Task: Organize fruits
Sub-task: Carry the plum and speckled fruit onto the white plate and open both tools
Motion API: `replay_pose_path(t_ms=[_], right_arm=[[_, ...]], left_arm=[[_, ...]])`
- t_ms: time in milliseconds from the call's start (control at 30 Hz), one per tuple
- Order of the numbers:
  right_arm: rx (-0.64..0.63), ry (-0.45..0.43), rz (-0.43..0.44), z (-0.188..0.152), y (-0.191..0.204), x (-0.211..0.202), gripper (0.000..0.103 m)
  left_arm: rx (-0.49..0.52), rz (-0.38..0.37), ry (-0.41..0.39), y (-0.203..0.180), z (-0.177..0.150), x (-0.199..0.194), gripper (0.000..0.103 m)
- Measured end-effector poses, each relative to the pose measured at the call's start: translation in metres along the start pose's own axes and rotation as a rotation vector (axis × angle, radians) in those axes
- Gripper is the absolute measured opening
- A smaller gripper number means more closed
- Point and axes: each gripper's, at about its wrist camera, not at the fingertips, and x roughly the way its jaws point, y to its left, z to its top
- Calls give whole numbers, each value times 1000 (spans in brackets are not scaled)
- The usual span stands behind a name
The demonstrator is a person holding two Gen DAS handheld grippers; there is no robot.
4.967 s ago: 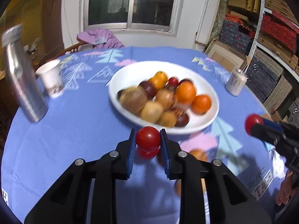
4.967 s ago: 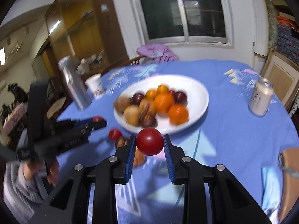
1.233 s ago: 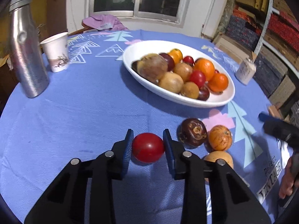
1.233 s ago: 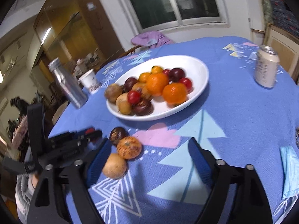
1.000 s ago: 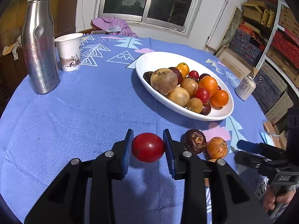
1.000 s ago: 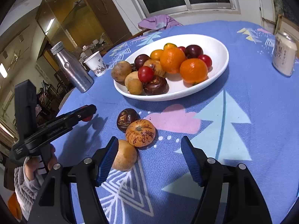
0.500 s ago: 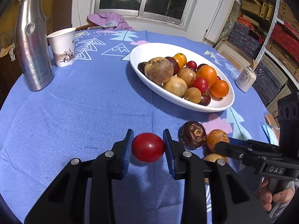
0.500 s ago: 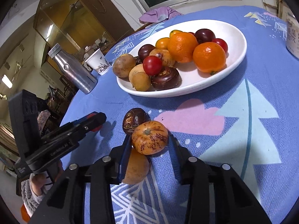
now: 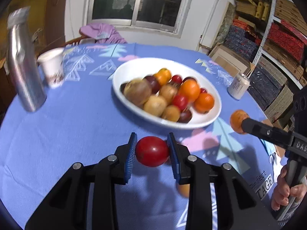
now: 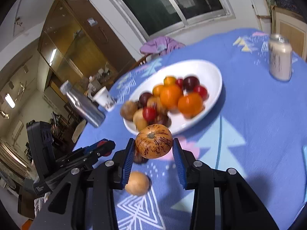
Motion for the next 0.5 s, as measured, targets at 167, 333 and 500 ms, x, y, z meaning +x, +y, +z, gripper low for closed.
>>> replay_pose_path(t_ms=[167,333,500], right_arm=[[35,-56,-34,53,-4,1,40],[75,-37,-88,81,-23,43,40],[82,16,-149,83,-43,82,42]], left_arm=[[15,-15,-28,-34,52,11,32],[16,2,6,-48,68,56,32],[20,14,10,-40,70,78,50]])
